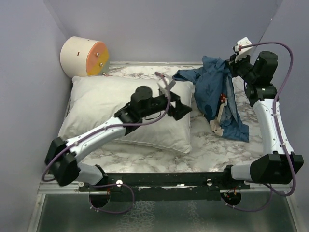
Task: Put the pillow into the pillowcase
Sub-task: Adjust the pillowcase at the center of the board.
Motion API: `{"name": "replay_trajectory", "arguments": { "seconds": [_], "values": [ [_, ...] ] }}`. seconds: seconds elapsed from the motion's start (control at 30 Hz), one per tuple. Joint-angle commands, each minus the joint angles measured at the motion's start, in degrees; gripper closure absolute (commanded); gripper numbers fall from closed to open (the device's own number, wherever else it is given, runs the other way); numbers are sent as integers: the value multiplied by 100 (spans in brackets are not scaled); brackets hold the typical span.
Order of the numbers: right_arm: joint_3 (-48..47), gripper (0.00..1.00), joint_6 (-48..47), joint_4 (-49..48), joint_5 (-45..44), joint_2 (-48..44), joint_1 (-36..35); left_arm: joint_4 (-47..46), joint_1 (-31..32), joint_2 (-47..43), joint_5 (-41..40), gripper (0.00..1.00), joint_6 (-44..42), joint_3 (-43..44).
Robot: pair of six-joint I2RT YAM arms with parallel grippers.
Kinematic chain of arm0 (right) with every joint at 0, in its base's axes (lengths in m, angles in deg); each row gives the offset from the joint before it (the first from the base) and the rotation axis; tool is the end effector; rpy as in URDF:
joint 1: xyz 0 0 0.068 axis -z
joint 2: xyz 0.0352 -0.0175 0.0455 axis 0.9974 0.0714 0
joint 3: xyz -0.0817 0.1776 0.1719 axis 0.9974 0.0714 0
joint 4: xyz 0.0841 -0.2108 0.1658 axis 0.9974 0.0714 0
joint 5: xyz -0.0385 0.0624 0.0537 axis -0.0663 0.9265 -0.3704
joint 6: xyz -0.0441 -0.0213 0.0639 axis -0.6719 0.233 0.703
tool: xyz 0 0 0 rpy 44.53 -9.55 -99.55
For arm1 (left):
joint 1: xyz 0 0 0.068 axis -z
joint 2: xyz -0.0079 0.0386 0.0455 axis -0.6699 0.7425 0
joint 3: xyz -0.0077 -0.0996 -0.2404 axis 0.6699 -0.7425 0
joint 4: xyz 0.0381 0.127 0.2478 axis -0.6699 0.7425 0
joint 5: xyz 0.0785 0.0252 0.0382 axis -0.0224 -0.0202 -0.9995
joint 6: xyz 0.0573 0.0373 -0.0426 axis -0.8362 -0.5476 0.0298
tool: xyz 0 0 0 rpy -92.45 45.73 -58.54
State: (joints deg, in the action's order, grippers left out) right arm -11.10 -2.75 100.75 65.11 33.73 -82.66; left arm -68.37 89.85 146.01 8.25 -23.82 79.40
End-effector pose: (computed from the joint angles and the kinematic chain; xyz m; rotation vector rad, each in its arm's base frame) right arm 0.3623 0.0080 0.4002 -0.5617 1.6640 0.0725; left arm 0.2258 -0.2793 0.3476 0.6446 1.5665 -1.1453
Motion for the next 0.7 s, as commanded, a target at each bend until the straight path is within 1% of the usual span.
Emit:
{"name": "replay_trajectory", "arguments": {
  "seconds": [0.0, 0.07, 0.13, 0.23, 0.3, 0.33, 0.4, 0.47, 0.5, 0.53, 0.6, 0.67],
  "values": [
    [56, 99, 194, -51, 125, -419, 27, 324, 185, 1713, -305, 10, 551, 1224],
    [25, 99, 225, -27, 110, -470, 34, 420, 425, 2635, -706, 9, 674, 1788],
    [-23, 99, 249, 18, 121, -486, 36, 393, 639, 3326, -972, 9, 763, 2426],
    [-79, 99, 292, 96, 73, -514, 51, 531, 795, 4262, -1324, 9, 816, 3287],
    [-53, 99, 303, 113, 27, -560, 60, 798, 832, 4817, -1469, 12, 783, 3920],
    [-34, 99, 308, 118, -7, -590, 62, 977, 834, 5050, -1525, 16, 738, 4236],
    [23, 99, 270, 98, -163, -661, 77, 1432, 828, 5415, -1689, 33, 649, 4839],
    [78, 99, 215, 79, -456, -723, 110, 1892, 820, 5590, -1752, 61, 589, 5367],
    [101, 99, 195, 55, -600, -750, 144, 2042, 821, 5595, -1743, 79, 576, 5522],
    [126, 99, 215, 24, -730, -773, 199, 2119, 820, 5547, -1714, 90, 559, 5598],
    [174, 99, 329, -63, -842, -828, 401, 2118, 827, 5326, -1639, 96, 523, 5566],
    [204, 99, 463, -132, -812, -877, 646, 2062, 828, 5015, -1617, 99, 458, 5430]
  ]
}}
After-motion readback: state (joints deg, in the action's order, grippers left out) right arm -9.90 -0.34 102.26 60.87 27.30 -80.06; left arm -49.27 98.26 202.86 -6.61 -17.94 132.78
